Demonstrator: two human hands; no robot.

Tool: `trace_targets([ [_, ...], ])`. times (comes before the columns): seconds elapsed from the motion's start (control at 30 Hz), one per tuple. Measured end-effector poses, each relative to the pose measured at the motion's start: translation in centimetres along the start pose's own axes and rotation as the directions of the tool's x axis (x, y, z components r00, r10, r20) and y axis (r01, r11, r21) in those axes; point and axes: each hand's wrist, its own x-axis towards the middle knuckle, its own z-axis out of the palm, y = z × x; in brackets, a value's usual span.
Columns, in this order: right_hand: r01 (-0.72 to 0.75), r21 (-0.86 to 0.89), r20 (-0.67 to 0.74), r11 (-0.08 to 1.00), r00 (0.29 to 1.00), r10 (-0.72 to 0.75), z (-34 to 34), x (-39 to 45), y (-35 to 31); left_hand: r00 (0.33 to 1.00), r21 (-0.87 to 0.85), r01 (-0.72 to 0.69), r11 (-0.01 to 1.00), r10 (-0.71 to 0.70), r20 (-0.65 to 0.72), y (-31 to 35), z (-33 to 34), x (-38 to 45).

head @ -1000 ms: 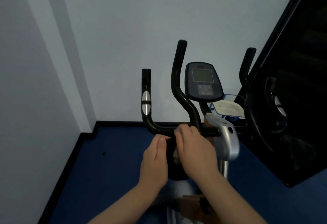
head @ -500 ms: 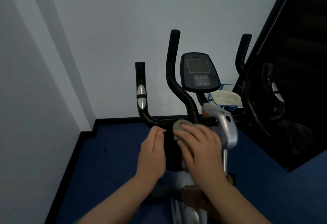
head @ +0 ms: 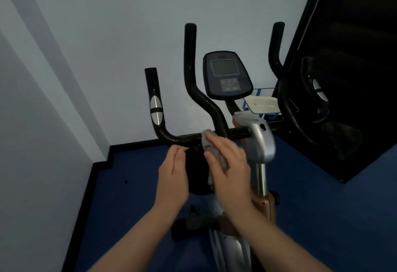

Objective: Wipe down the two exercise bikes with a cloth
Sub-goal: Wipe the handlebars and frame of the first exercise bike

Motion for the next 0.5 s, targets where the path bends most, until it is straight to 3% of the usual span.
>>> trace_targets([
  [0.27, -0.129, 0.224, -0.158, 0.966, 0.973, 0.167, 1.1, -0.3, -0.4, 0.999, -0.004, 0.005, 1.0, -0.005, 0.049, 0.1, -0.3, 0.2],
  [0.5, -0.231, 0.367, -0.353, 0.901, 0.862, 0.364, 2.5, -3.1, -1.8, 0.968, -0.038, 0.003, 0.999, 0.007, 0.251, 0.0, -1.6, 0.7],
])
